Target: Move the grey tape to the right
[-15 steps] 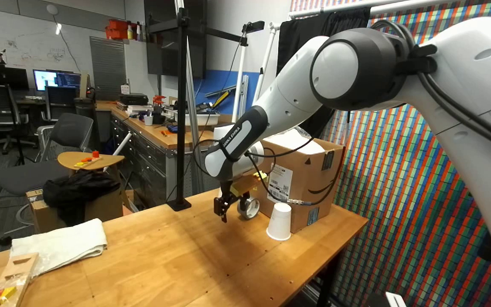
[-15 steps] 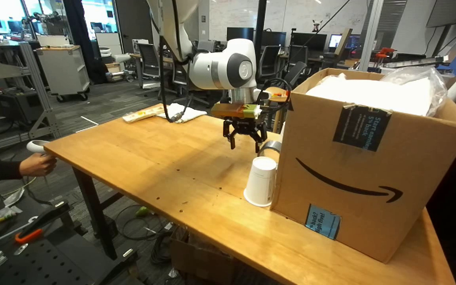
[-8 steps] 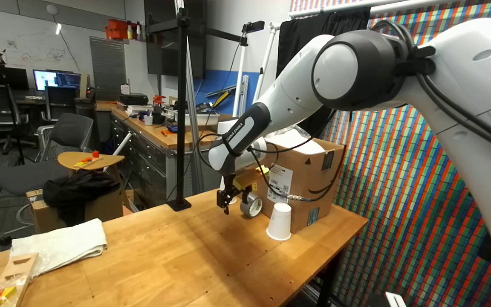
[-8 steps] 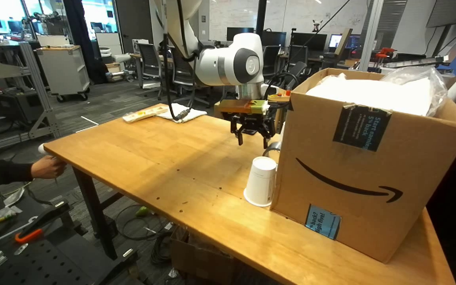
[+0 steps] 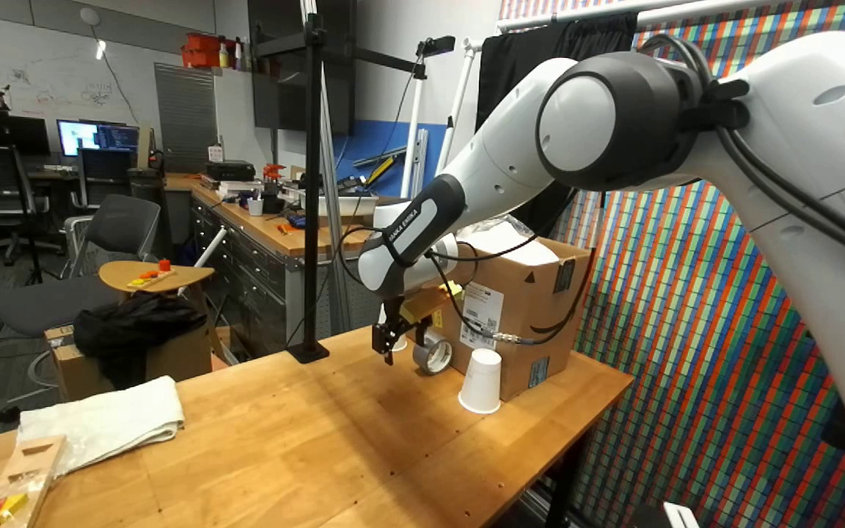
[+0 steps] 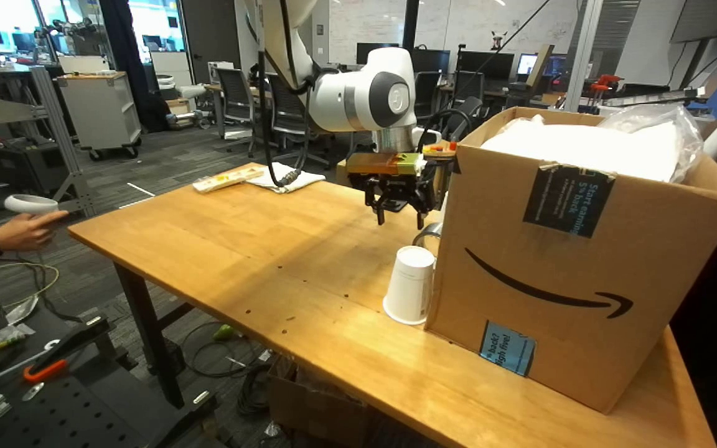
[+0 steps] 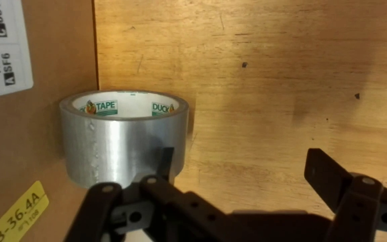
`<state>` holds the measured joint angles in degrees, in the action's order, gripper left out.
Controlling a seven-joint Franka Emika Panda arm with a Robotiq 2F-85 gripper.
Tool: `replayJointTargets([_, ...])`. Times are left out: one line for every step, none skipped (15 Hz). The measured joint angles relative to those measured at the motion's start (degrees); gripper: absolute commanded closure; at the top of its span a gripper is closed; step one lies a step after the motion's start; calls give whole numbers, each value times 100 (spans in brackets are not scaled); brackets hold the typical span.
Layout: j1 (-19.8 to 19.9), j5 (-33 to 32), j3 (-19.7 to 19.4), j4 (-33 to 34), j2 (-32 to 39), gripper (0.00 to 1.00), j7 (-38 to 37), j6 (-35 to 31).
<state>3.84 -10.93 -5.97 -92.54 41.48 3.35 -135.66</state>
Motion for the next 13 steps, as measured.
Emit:
replayJointTargets([-47,-29,4,-88,-43,0,0,-43])
replayJointTargets([-112,-68,7,-219,-120,0,-9,-93])
replayJointTargets([-193,-109,13,-397,-239,0,-24,-131])
replayJointTargets([-230,-113,20,-482,-304,0,-31,-123])
replayJointTargets([-250,-113,23,-481,-298,0,-31,-117])
replayJointTargets([-244,-113,19,-474,-277,0,-31,-117])
replayJointTargets([-231,-113,19,-461,-249,0,-31,-118])
replayJointTargets([-212,-113,18,-462,-237,0,-31,-118])
replayJointTargets([-189,-113,17,-461,-233,0,-30,-118])
replayJointTargets([-176,-113,17,-460,-231,0,-29,-118])
replayJointTargets([-174,-113,18,-460,-232,0,-29,-118])
replayJointTargets([-179,-113,18,-459,-231,0,-29,-118])
replayJointTargets([-184,-113,20,-459,-231,0,-30,-118])
